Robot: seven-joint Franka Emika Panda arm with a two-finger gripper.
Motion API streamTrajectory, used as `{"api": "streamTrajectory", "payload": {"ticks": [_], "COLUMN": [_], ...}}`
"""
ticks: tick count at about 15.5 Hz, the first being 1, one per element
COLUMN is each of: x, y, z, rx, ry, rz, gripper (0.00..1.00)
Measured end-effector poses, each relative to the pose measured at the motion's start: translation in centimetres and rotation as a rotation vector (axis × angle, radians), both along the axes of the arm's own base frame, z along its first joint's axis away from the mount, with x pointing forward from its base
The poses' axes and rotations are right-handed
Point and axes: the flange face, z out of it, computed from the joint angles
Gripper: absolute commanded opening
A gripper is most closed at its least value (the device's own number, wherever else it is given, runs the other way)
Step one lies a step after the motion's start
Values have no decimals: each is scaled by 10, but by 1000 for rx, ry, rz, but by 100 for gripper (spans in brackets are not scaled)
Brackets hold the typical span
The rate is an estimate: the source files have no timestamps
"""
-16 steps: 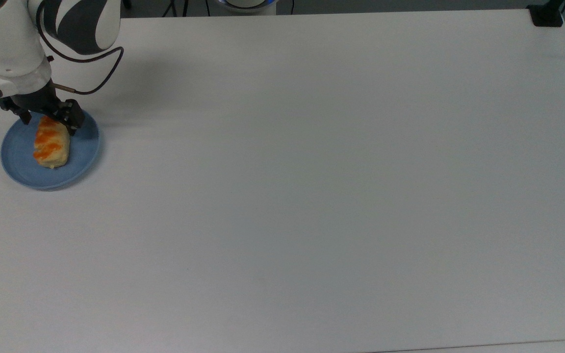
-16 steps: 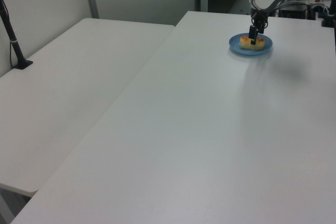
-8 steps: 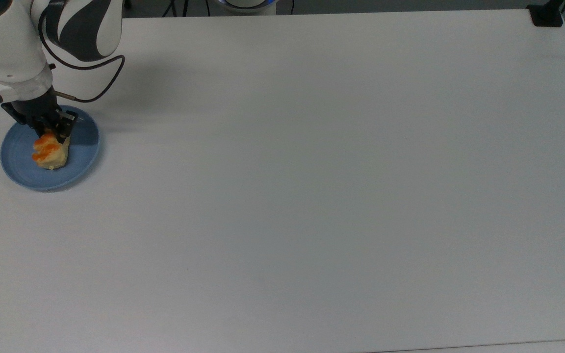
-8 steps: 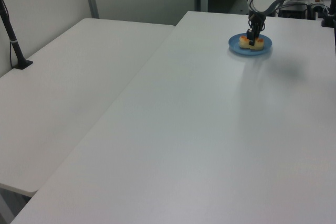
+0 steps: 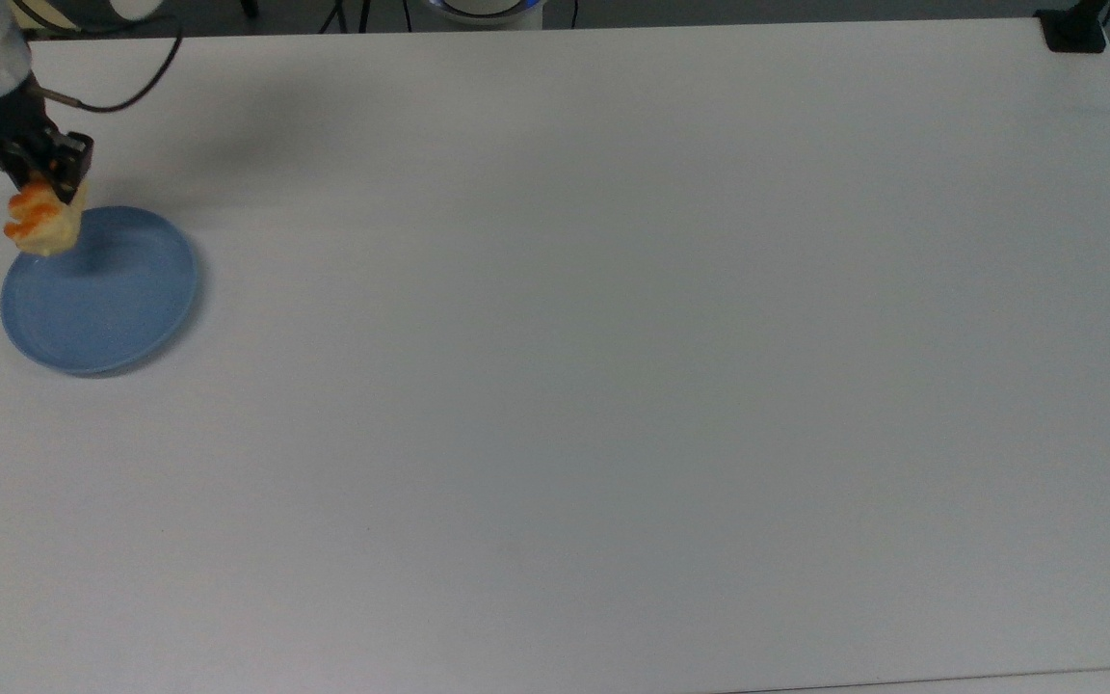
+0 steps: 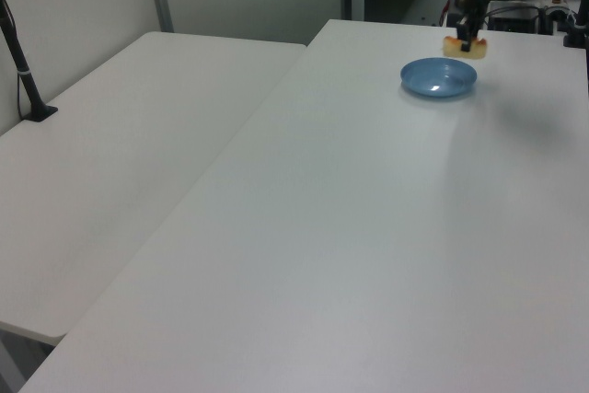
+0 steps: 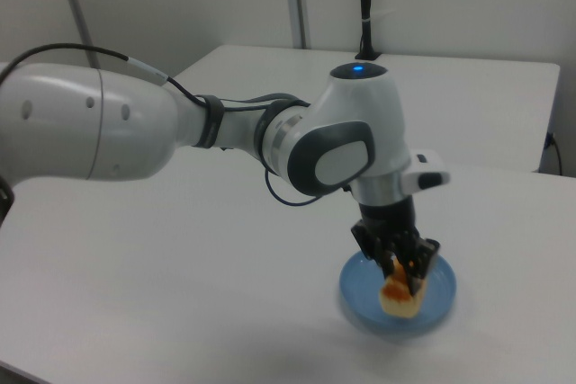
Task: Put the bread on the table
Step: 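Lift the bread off the plate and carry it beside the plate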
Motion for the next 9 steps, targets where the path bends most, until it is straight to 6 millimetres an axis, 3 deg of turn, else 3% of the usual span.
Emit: {"api": "streamTrajectory", "payload": {"ticks": [3,9], "x": [-26,-58], "y": [-30,-37], "z": [3,-37], "rx": [2,-7], "ry": [11,114], "rz": [-5,72], "gripper": [43,43]}}
